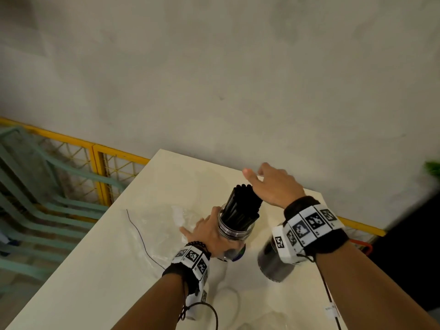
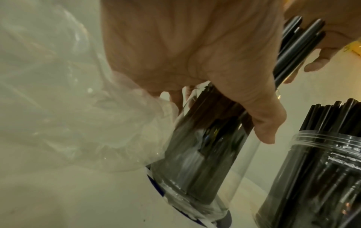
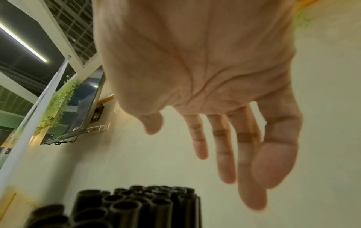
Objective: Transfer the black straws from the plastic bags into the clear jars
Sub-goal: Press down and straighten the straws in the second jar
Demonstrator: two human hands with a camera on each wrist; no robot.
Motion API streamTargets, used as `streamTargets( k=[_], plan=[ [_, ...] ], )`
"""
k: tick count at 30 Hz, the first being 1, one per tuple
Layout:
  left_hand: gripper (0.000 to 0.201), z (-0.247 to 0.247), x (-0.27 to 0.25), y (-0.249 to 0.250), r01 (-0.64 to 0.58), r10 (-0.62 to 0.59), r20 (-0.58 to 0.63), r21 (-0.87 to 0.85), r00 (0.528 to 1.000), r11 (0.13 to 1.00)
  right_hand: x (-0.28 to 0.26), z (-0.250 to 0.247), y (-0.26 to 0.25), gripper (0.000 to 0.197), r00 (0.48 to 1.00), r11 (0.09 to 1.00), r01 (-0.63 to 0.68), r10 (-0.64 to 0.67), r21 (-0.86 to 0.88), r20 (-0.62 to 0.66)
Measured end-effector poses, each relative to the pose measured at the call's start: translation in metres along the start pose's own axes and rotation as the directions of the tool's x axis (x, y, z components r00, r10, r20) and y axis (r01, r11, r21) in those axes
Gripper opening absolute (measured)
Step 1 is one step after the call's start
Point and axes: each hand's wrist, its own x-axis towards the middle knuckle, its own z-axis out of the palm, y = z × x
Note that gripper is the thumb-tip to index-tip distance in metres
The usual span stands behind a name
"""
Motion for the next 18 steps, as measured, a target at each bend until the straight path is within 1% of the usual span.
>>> streamTargets(
  k=[1, 2, 3, 4, 5, 6, 7, 9, 11, 13, 14, 15, 16, 17, 18],
  plan=[
    [0.09, 0.001, 0.0, 0.0, -0.001, 0.001, 0.006, -0.003, 1.0, 1.0, -0.006, -0.001, 0.001, 0.08, 0.995, 0.995, 0.095, -0.096, 0.013, 0.03],
    [0.091, 0.002, 0.001, -0.001, -0.005, 0.005, 0.009, -0.007, 1.0, 1.0, -0.014, 0.0, -0.001, 0.087, 0.975, 0.978, 0.207, -0.206, 0.006, 0.085],
    [0.092, 0.003, 0.001, -0.003, -0.009, 0.009, 0.009, -0.006, 1.0, 1.0, -0.019, 0.007, -0.002, 0.095, 0.941, 0.95, 0.312, -0.305, -0.03, 0.147],
    [0.091, 0.003, 0.002, -0.004, -0.009, 0.009, 0.007, 0.003, 1.0, 1.0, -0.023, 0.017, -0.003, 0.102, 0.904, 0.914, 0.395, -0.37, -0.092, 0.213],
    [0.091, 0.003, 0.002, -0.004, -0.002, 0.002, 0.011, 0.017, 1.0, 1.0, -0.023, 0.029, -0.002, 0.105, 0.879, 0.882, 0.444, -0.395, -0.157, 0.266],
    [0.091, 0.003, 0.002, -0.004, 0.004, -0.004, 0.014, 0.03, 1.0, 1.0, -0.02, 0.04, -0.001, 0.103, 0.873, 0.862, 0.461, -0.398, -0.209, 0.282],
    [0.091, 0.003, 0.002, -0.004, 0.009, -0.009, 0.016, 0.04, 1.0, 0.999, -0.017, 0.05, 0.001, 0.092, 0.883, 0.858, 0.454, -0.396, -0.241, 0.252],
    [0.093, 0.003, 0.001, 0.0, 0.009, -0.01, 0.01, 0.054, 1.0, 0.999, -0.01, 0.057, 0.002, 0.06, 0.917, 0.886, 0.398, -0.386, -0.239, 0.098],
    [0.092, 0.003, 0.001, -0.001, -0.002, 0.002, 0.001, 0.052, 1.0, 0.999, -0.002, 0.056, 0.004, 0.033, 0.919, 0.915, 0.385, -0.392, -0.117, -0.037],
    [0.093, 0.005, 0.002, -0.005, -0.025, 0.025, -0.001, 0.021, 1.0, 0.999, 0.005, 0.051, 0.008, 0.018, 0.899, 0.902, 0.429, -0.42, 0.056, -0.124],
    [0.094, 0.005, 0.003, -0.008, -0.047, 0.047, 0.002, -0.011, 0.999, 0.999, 0.007, 0.047, 0.01, 0.013, 0.89, 0.887, 0.448, -0.431, 0.114, -0.147],
    [0.096, 0.005, 0.004, -0.01, -0.066, 0.066, 0.013, -0.039, 0.998, 0.997, 0.01, 0.044, 0.013, 0.01, 0.89, 0.877, 0.453, -0.435, 0.161, -0.135],
    [0.097, 0.005, 0.004, -0.012, -0.078, 0.08, 0.025, -0.053, 0.996, 0.996, 0.012, 0.042, 0.015, 0.009, 0.9, 0.878, 0.435, -0.428, 0.2, -0.079],
    [0.098, 0.004, 0.003, -0.011, -0.081, 0.083, 0.028, -0.054, 0.996, 0.995, 0.014, 0.041, 0.017, 0.012, 0.911, 0.891, 0.4, -0.412, 0.213, 0.012],
    [0.099, 0.004, 0.003, -0.011, -0.08, 0.082, 0.027, -0.051, 0.996, 0.995, 0.016, 0.04, 0.017, 0.019, 0.917, 0.914, 0.353, -0.38, 0.198, 0.119]
  ],
)
